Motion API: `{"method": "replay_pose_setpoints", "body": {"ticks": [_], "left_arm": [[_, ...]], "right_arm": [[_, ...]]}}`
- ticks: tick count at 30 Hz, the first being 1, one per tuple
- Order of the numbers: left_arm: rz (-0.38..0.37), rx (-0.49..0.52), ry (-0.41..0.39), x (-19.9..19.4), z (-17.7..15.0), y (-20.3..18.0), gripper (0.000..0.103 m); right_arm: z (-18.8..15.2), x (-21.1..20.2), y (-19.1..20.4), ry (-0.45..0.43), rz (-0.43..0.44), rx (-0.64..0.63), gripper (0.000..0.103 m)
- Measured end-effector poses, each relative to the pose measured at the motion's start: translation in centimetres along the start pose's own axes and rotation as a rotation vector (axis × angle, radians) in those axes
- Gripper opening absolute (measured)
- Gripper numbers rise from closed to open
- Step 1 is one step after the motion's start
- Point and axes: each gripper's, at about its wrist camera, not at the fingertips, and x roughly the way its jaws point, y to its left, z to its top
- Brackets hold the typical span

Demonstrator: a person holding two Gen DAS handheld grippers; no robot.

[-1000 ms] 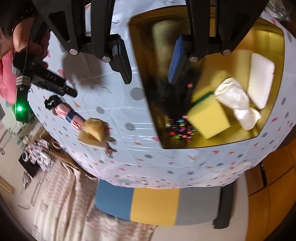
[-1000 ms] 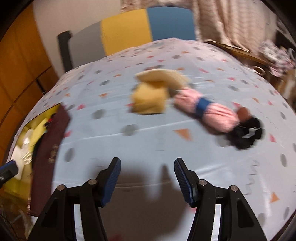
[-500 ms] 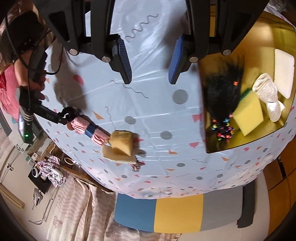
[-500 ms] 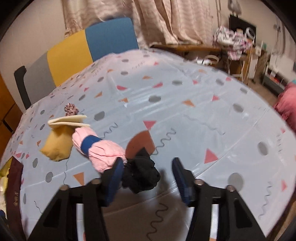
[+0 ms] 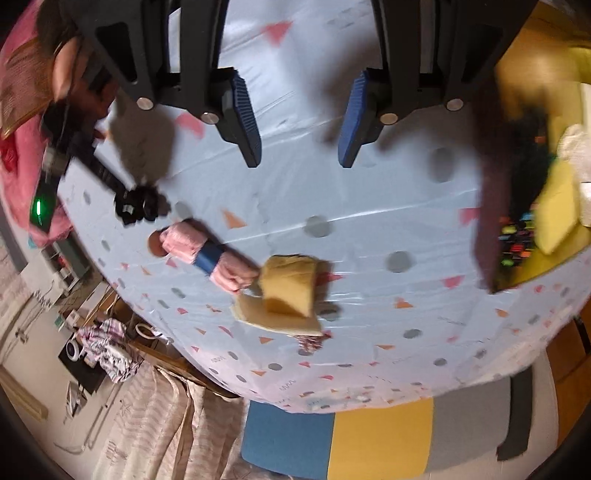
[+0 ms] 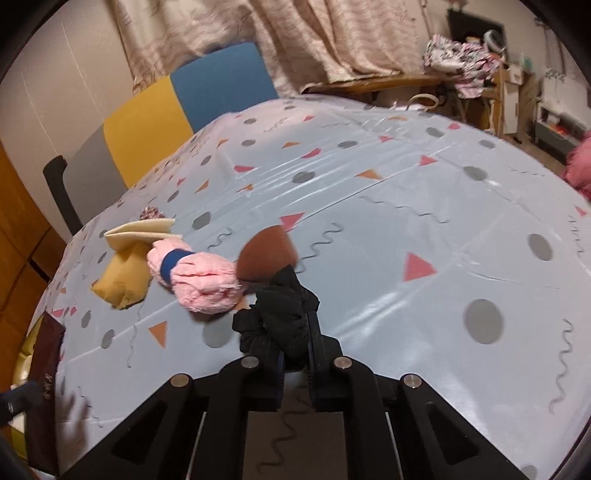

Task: Organize rigid objects
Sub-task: 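Move the right tool to the black scrunchie and grasp it, then grasp the pink towel roll with the left tool while the right tool holds the scrunchie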

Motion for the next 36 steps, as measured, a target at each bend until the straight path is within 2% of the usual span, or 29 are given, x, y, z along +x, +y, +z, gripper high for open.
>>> {"method": "replay_pose_setpoints", "body": {"ticks": [3, 6, 10, 14, 17, 19, 24, 26, 28, 29, 30, 31, 33, 36], "left_arm": [[-0.040, -0.026, 0.030, 2.3, 1.5, -1.9, 0.048], [-0.041, -0.024, 0.042, 4.5, 3.1, -4.1, 0.054], [-0.045, -0.059, 0.041, 6.8, 4.7, -6.0, 0.055], [-0.079, -0.127, 0.084, 9.6, 6.4, -7.5, 0.055], [-0.126, -0.218, 0.112, 11.5, 7.7, -7.9, 0.056], [-0.108, -0.253, 0.112, 12.6, 8.6, -8.2, 0.056], [-0.060, -0.267, 0.147, 15.3, 9.7, -8.9, 0.057], [-0.054, -0.237, 0.118, 15.6, 9.6, -9.1, 0.057], [-0.033, -0.133, 0.084, 15.6, 9.2, -10.0, 0.056], [-0.025, -0.091, 0.073, 15.7, 9.1, -10.2, 0.055], [-0.025, -0.048, 0.062, 15.6, 8.9, -10.5, 0.049], [-0.048, -0.012, 0.054, 15.4, 8.7, -10.6, 0.046], [-0.055, 0.003, 0.050, 15.0, 8.5, -10.4, 0.045], [-0.077, -0.030, 0.064, 14.2, 7.8, -9.2, 0.044]], "right_arm": [[-0.8, -0.3, -0.7, -0.027, -0.016, -0.003, 0.009], [-1.2, -0.3, -1.5, -0.037, -0.001, 0.028, 0.009], [-1.4, -0.3, -2.0, -0.052, 0.012, 0.051, 0.009], [-1.4, -0.2, -1.8, -0.059, 0.010, 0.039, 0.009], [-1.6, -0.3, -1.7, -0.065, 0.009, 0.036, 0.009], [-1.7, -0.2, -1.7, -0.068, 0.007, 0.034, 0.009], [-1.7, -0.1, -1.8, -0.073, 0.011, 0.035, 0.009], [-1.7, -0.1, -1.8, -0.074, 0.011, 0.034, 0.009], [-1.7, -0.1, -1.8, -0.076, 0.009, 0.033, 0.009], [-1.7, -0.1, -1.8, -0.076, 0.010, 0.033, 0.009], [-1.8, -0.1, -1.8, -0.076, 0.010, 0.033, 0.009], [-1.8, -0.1, -1.8, -0.077, 0.010, 0.033, 0.009], [-1.8, -0.1, -1.8, -0.078, 0.008, 0.031, 0.009], [-1.7, 0.0, -1.6, -0.078, 0.001, 0.026, 0.009]]}}
